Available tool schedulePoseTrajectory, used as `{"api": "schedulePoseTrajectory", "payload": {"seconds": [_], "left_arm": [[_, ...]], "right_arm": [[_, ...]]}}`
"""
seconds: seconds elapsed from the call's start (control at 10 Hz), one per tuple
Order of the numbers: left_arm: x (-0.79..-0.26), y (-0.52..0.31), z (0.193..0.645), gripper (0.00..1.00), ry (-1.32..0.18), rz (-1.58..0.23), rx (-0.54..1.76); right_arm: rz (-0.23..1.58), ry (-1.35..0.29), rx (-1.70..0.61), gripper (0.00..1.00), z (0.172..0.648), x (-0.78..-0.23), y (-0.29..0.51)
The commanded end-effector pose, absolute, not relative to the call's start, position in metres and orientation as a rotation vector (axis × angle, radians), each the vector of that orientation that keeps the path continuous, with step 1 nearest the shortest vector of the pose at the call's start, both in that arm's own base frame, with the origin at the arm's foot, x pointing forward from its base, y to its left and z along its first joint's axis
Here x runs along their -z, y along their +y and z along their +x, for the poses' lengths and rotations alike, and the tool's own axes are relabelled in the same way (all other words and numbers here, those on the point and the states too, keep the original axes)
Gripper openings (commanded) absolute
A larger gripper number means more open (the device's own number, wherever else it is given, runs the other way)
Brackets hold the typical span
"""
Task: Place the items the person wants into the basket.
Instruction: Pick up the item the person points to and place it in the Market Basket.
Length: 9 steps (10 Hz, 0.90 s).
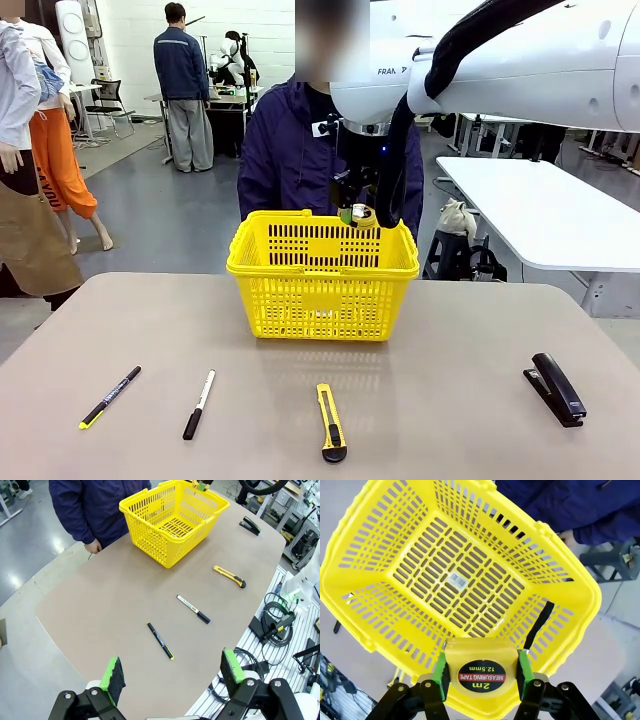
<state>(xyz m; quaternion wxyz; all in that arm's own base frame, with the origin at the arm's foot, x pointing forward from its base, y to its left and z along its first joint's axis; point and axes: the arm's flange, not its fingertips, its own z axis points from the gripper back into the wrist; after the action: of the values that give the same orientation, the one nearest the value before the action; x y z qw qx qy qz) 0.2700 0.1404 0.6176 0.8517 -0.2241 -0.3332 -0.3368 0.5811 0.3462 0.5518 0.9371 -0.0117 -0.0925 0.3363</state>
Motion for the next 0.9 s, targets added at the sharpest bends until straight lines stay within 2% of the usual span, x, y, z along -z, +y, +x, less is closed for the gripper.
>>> {"api": "schedulePoseTrajectory", "payload": {"seconds": [0.0, 0.1, 0.2, 0.8], "left_arm": [[-0.618, 0.142, 0.269, 1.00, -0.711, -0.480, 0.724], [-0.618, 0.142, 0.269, 1.00, -0.711, -0.480, 0.724], [-0.618, 0.142, 0.269, 1.00, -0.711, -0.480, 0.724], [-0.618, 0.142, 0.269, 1.00, -0.711, -0.480, 0.724]], "right_arm": [[-0.043, -0.190, -0.688, 0.14, 0.577, -0.553, 0.345], [-0.043, -0.190, -0.688, 0.14, 0.577, -0.553, 0.345], [-0.024, -0.189, -0.687, 0.64, 0.581, -0.552, 0.346], [0.045, -0.077, -0.705, 0.64, 0.629, -0.482, 0.338]]}}
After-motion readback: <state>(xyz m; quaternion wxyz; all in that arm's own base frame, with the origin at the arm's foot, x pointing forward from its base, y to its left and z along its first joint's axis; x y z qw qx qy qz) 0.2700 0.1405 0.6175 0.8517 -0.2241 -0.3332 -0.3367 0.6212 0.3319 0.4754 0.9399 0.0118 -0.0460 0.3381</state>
